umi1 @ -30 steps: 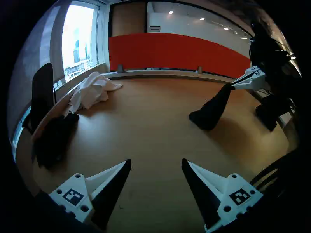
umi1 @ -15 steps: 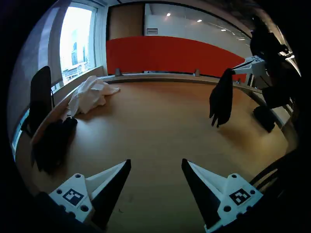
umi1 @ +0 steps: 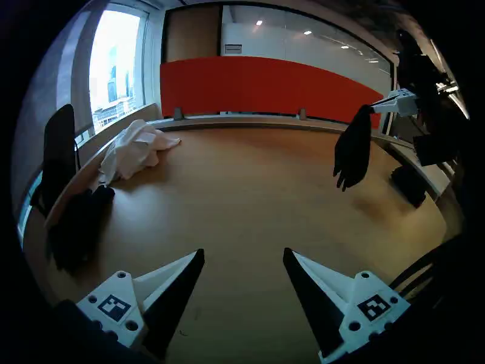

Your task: Fold towel

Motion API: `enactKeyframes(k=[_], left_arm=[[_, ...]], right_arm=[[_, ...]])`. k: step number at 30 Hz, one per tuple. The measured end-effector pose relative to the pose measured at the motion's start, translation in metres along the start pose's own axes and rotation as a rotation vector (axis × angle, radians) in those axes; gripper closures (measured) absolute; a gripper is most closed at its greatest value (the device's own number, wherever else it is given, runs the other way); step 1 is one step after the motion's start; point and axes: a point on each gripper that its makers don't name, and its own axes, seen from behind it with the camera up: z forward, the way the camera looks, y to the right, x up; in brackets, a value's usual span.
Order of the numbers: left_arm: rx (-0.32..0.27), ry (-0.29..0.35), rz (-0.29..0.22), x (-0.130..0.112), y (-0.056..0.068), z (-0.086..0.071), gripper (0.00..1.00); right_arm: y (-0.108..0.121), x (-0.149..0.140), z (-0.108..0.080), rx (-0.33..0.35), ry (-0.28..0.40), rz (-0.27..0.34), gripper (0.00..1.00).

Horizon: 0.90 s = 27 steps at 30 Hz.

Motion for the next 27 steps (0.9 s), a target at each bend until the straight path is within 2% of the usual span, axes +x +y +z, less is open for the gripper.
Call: enactKeyframes(k=[27], left_arm=[[-0.011,-0.021,0.025,0.007,0.010,0.011,0.03]], right_arm=[[0.108,-0.066,-0.069,-0.160,-0.052,0.102,0.98]])
